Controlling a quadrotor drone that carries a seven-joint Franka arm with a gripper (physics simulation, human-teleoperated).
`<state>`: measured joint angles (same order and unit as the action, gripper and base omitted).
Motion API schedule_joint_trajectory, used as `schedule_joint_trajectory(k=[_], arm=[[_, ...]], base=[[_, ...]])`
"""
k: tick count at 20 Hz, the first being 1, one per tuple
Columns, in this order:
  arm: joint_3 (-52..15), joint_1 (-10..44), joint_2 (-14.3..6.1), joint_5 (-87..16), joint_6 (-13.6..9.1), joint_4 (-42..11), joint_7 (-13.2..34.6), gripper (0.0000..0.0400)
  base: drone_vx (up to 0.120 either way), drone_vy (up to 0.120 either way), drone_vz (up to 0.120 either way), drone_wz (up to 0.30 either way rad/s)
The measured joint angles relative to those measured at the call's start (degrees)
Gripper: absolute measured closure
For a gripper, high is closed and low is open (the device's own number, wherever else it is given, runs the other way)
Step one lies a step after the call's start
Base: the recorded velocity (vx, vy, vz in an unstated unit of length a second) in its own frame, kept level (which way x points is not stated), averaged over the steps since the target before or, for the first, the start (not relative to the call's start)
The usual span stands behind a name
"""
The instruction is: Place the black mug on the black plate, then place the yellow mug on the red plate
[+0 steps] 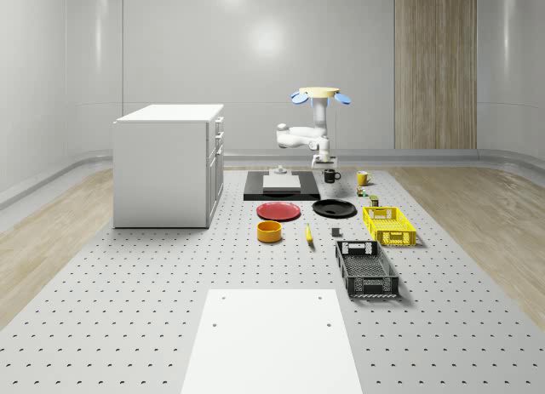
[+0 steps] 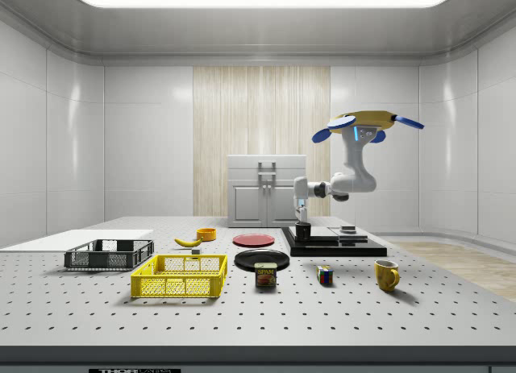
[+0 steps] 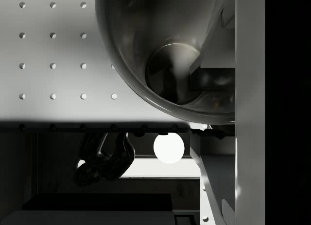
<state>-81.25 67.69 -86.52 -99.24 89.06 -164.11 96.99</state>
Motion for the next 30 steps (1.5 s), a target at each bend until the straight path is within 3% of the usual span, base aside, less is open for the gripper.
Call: schedule_joint_trajectory(k=[30], arm=[[-0.3,0.4,-2.4,0.9,2.2,0.1,0.3,0.0290]], base=[[0.120,-0.009,0.000,0.000]])
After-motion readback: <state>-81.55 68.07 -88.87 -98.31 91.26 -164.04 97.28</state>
